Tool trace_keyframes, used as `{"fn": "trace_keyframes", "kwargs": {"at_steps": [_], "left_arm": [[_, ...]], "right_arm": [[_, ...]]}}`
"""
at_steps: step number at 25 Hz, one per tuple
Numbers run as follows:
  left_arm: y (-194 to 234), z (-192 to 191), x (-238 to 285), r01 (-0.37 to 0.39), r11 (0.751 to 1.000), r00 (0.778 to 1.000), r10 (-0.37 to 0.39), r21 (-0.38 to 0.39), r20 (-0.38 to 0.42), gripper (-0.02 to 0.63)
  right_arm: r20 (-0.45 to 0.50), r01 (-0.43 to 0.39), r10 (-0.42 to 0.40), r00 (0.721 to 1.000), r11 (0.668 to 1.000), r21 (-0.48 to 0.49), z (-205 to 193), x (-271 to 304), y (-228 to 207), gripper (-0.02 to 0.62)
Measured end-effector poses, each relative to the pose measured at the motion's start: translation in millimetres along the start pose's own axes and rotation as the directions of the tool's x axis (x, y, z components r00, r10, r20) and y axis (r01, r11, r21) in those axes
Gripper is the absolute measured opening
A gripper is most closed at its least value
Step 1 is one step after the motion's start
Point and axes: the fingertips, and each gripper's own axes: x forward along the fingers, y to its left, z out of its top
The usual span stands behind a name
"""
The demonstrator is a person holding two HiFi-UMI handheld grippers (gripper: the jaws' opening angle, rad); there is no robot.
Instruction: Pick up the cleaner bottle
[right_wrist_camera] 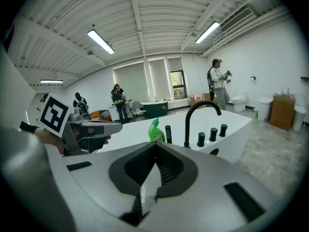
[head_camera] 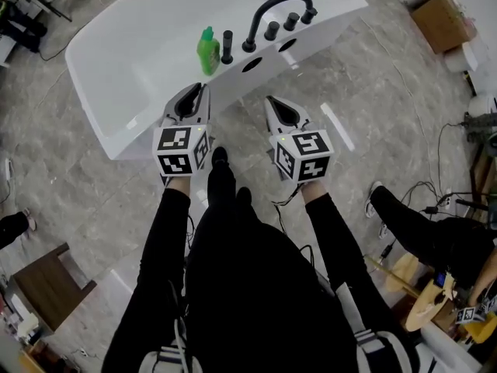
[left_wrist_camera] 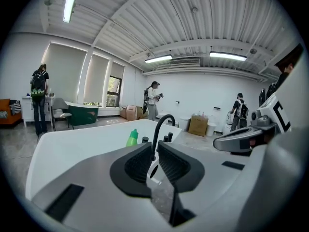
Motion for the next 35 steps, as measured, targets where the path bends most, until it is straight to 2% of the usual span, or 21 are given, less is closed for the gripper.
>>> {"fn": "trace_keyframes", "kwargs": {"at_steps": [7, 15, 21, 28, 35], "left_arm": [[32, -12, 37, -0.014, 1.0, 0.998, 0.013, -0.022, -0.058, 0.125], [59, -49, 81, -0.029, 0.999, 0.989, 0.025, -0.023, -0.147, 0.219], [72, -84, 108, -0.02, 1.0, 0.977, 0.017, -0.013, -0.213, 0.235], [84, -126, 129, 0.013, 1.0, 0.968, -0.016, -0.015, -0.251, 0.246], [95, -147, 153, 0.022, 1.0, 0.959, -0.024, -0.011, -0.283, 0.252]], "right_arm": [[-0.045, -0.011, 0.011, 0.999, 1.0, -0.004, 4, 44, -1, 0.002], [-0.084, 0.004, -0.005, 0.996, 1.0, -0.012, 1, 78, -15, 0.002], [-0.121, 0.027, -0.028, 0.992, 1.0, -0.011, -9, 96, -25, 0.002], [-0.158, 0.036, -0.035, 0.987, 0.999, 0.004, -27, 113, -26, 0.002], [-0.189, 0.025, -0.023, 0.982, 1.0, 0.008, -38, 140, -33, 0.002]]}}
